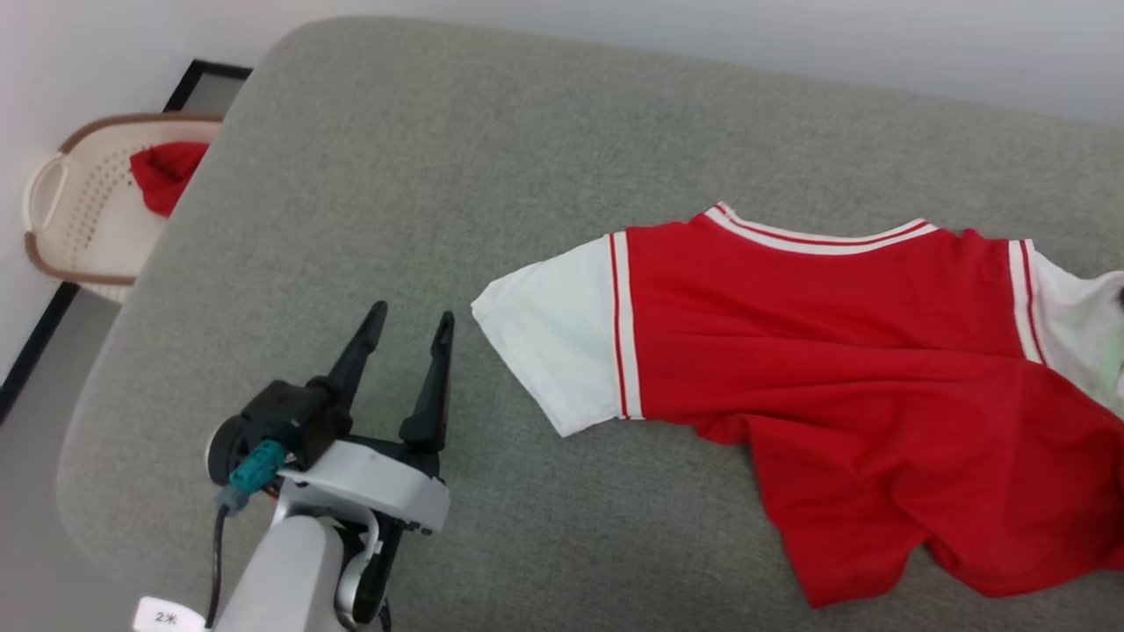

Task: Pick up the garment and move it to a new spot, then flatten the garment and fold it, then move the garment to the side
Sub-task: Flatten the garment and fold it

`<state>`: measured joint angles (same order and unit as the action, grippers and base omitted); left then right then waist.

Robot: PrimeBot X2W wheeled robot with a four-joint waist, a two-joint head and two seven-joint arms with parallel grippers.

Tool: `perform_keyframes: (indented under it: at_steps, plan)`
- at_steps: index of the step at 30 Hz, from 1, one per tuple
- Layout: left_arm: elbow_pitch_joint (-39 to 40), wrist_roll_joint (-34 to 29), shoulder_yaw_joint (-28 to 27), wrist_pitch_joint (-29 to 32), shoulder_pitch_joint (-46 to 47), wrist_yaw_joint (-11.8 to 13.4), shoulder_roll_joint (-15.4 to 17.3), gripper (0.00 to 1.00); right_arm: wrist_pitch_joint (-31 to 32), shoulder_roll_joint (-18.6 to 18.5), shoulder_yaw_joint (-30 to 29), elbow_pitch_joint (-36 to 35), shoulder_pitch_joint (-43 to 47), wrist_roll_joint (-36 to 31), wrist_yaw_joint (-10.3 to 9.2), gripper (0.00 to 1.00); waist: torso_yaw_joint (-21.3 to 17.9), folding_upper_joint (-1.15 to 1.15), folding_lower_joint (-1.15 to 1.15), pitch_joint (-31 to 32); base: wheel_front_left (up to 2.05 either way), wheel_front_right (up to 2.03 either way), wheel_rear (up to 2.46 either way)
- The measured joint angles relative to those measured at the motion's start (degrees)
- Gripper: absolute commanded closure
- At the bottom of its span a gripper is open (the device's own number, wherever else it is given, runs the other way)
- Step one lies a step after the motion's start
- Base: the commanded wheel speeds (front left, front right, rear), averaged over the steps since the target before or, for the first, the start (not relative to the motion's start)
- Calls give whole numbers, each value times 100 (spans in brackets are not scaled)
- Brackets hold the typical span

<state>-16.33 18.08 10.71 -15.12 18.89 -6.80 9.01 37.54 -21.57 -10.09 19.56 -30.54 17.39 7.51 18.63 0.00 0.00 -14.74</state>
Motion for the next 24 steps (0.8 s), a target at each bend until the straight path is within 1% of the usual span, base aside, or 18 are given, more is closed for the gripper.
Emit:
perform_keyframes:
  at_steps: [2, 3, 4, 5, 6, 7, 12, 16, 19, 24]
  plan:
    - [-3, -20, 2, 0, 26, -10, -34, 0, -149, -31, -88, 274, -113, -99, 0, 100, 47, 0, 0, -62, 0, 0, 0]
    - [-8, -41, 2, 0, 49, -21, -52, 0, -221, -47, -124, 435, -176, -143, 0, 93, 67, 0, 0, -92, 0, 0, 0]
    - [-10, -52, 0, 0, 77, -26, -66, 0, -285, -49, -180, 579, -234, -169, 0, 88, 86, 0, 0, -121, 0, 0, 0]
    - [-16, -55, 3, 0, 95, -27, -74, 0, -333, -53, -214, 736, -283, -219, 0, 68, 104, 0, 0, -144, 0, 0, 0]
    - [-27, -57, 0, 0, 103, -30, -82, 0, -378, -58, -216, 857, -311, -265, 0, 38, 119, 0, 0, -165, 0, 0, 0]
    - [-41, -64, 0, 0, 104, -32, -88, 0, -433, -57, -215, 967, -336, -301, 0, 0, 130, 0, 0, -183, 0, 0, 0]
    - [-99, -111, -68, 0, 114, -36, -79, 0, -635, -55, -149, 1292, -539, -327, 0, 0, 89, 0, 0, -172, 0, 0, 0]
    - [-134, -137, -110, 0, 112, -53, -31, 0, -691, -53, -45, 1336, -558, -270, 0, 0, -18, 0, 0, -57, 0, 0, 0]
    - [-181, -140, -114, 0, 108, -53, 55, 0, -739, -53, 43, 1205, -535, -163, 0, 0, -116, 0, 0, 59, 0, 0, 0]
    - [-339, -103, -13, 0, 121, -58, 237, 0, -861, -20, 177, 692, -188, -11, 0, 0, -324, 0, 0, 273, 0, 0, 0]
